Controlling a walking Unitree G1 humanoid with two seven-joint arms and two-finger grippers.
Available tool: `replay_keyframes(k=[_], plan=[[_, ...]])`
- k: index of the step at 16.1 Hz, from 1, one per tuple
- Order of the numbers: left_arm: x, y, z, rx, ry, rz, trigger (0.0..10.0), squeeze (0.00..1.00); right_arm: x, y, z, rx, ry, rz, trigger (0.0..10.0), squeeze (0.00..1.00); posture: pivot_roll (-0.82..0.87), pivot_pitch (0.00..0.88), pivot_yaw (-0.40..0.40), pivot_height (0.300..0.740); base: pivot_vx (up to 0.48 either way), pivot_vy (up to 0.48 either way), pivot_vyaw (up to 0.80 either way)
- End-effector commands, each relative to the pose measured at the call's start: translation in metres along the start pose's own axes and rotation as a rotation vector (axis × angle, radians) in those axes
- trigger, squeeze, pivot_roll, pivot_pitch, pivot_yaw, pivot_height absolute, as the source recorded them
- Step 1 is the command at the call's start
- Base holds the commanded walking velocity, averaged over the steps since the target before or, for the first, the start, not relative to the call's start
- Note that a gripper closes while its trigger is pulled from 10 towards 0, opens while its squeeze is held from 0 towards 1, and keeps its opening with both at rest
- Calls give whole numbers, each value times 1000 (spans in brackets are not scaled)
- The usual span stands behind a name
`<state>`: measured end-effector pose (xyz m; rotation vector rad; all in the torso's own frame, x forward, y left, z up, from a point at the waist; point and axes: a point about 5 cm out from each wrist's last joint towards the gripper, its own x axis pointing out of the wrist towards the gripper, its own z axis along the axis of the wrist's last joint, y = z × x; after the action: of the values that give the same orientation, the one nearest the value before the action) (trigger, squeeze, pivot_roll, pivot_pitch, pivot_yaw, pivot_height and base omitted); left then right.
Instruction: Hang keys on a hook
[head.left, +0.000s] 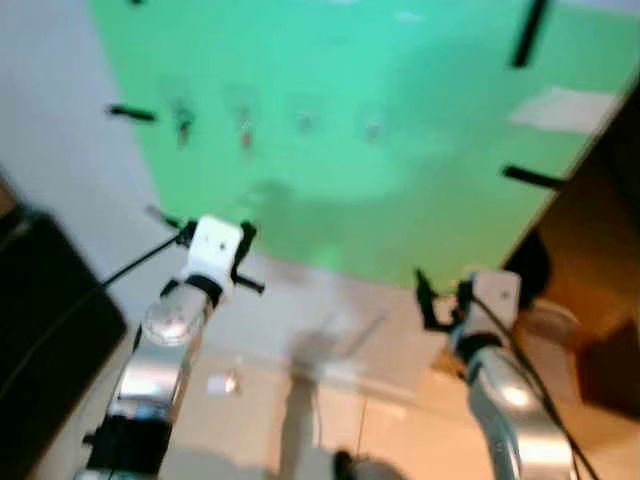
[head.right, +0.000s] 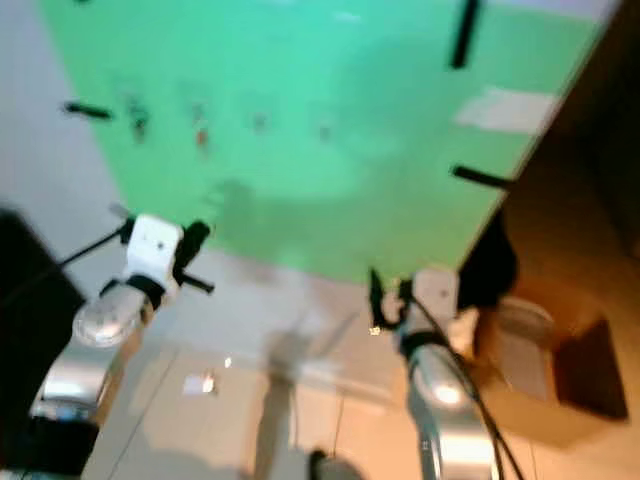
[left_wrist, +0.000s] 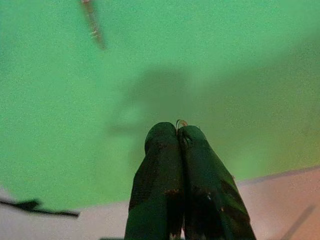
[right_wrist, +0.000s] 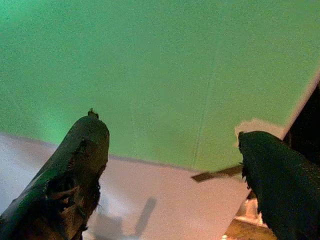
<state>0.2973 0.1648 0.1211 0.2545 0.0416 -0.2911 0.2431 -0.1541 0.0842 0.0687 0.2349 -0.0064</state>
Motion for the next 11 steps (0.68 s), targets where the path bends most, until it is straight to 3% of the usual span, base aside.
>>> replay_keyframes(k=[1,4,11], plan=[[2,-2,1,-7,2,-12,10000,0,0,-5,0,-5,5,-14,10000,0,-86,0,19,740,0,0,-800],[2,0,2,-5,0,-14,10000,0,1,-3,1,-6,-2,-7,10000,0,-82,0,20,740,0,0,-765],[4,10,8,13,-15,5,10000,0,4,5,3,-40,-13,93,10000,0,-71,0,19,740,0,0,0]])
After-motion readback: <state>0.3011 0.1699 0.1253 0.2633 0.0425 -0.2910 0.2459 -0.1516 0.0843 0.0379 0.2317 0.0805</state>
